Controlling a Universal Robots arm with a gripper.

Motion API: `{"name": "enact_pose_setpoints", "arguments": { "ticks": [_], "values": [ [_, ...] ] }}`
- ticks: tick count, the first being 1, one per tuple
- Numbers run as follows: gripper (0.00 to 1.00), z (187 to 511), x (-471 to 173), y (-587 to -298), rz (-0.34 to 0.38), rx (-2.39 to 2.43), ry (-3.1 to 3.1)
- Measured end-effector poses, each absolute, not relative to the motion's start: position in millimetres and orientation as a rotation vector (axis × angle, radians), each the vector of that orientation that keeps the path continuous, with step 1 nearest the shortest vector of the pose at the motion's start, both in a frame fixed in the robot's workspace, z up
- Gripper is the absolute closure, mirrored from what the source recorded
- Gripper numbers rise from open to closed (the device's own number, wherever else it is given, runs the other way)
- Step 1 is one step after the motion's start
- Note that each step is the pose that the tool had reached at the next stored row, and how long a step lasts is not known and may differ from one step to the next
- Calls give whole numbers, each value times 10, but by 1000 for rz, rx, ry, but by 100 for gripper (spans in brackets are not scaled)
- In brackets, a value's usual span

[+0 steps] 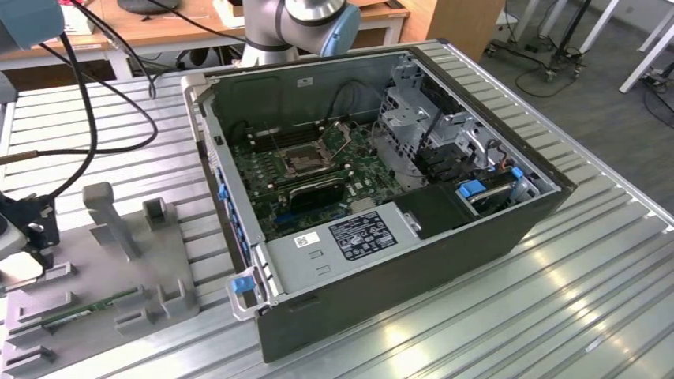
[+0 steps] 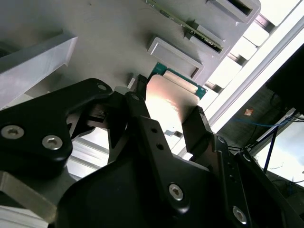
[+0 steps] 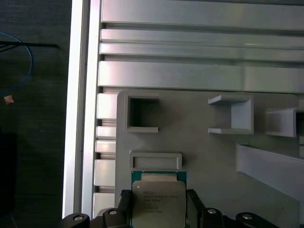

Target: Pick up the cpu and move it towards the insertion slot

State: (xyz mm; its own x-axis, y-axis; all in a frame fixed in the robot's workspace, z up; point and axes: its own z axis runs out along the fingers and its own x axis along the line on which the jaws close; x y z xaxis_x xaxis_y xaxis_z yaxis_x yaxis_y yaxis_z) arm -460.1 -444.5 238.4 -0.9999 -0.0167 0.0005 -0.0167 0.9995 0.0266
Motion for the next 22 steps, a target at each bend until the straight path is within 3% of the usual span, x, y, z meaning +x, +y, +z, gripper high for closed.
{"name": "enact_pose_setpoints", "arguments": {
  "ticks": [22],
  "values": [
    [45,2618,-4601,-4445,-42,26,-3140]
  ]
}}
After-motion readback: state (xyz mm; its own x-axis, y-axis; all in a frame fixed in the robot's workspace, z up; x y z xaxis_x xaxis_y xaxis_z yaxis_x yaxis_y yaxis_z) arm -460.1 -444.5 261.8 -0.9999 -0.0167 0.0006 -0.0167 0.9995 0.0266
